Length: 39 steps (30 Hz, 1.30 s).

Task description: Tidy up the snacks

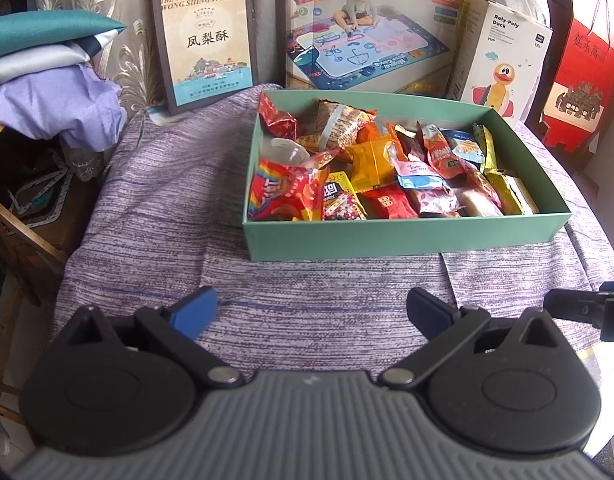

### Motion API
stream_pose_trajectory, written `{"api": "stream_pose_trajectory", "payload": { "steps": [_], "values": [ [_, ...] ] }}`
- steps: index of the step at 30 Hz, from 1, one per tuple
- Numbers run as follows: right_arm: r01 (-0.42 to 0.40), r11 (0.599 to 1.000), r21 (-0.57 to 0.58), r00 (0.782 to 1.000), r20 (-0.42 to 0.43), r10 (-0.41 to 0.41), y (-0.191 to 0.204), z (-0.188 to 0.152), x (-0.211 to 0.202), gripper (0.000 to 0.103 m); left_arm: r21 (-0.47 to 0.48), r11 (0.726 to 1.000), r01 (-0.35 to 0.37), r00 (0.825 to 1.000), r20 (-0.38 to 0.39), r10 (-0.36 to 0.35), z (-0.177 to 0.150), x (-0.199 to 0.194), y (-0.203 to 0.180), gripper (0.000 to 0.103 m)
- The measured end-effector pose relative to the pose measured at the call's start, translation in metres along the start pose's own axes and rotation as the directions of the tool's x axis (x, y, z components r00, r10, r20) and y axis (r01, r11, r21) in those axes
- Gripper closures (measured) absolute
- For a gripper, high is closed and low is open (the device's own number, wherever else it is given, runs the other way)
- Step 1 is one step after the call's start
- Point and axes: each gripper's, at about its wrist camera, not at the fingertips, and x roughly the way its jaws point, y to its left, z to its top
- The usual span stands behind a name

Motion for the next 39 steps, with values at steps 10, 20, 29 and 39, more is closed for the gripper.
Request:
{"api": "stream_pose_trajectory", "payload": {
  "steps": [10, 20, 29, 39],
  "values": [
    [0.003, 1.000, -0.007, 1.000, -0.007, -0.003, 0.000, 0.001, 0.002, 0.000, -0.008, 1.000, -0.004, 1.000, -0.013, 0.004, -0.002, 0.003, 0.001, 0.000],
    [0.001, 1.000, -0.008, 1.000, -0.014, -0.001, -0.002, 0.001, 0.005, 0.000, -0.011, 1.000, -0.004, 1.000, -0.015, 0.004, -0.003, 0.006, 0.003, 0.000],
    [-0.001, 1.000, -0.019, 1.000, -0.020, 0.001, -0.002, 0.002, 0.008, 0.000, -0.015, 1.000, -0.001, 1.000, -0.019, 0.001, -0.003, 0.009, 0.003, 0.000],
    [0.007, 1.000, -0.014, 0.999, -0.033, -0.007, -0.004, 0.003, 0.012, 0.000, -0.030, 0.999, -0.016, 0.999, -0.038, 0.015, -0.004, 0.014, 0.006, 0.000]
  ]
}}
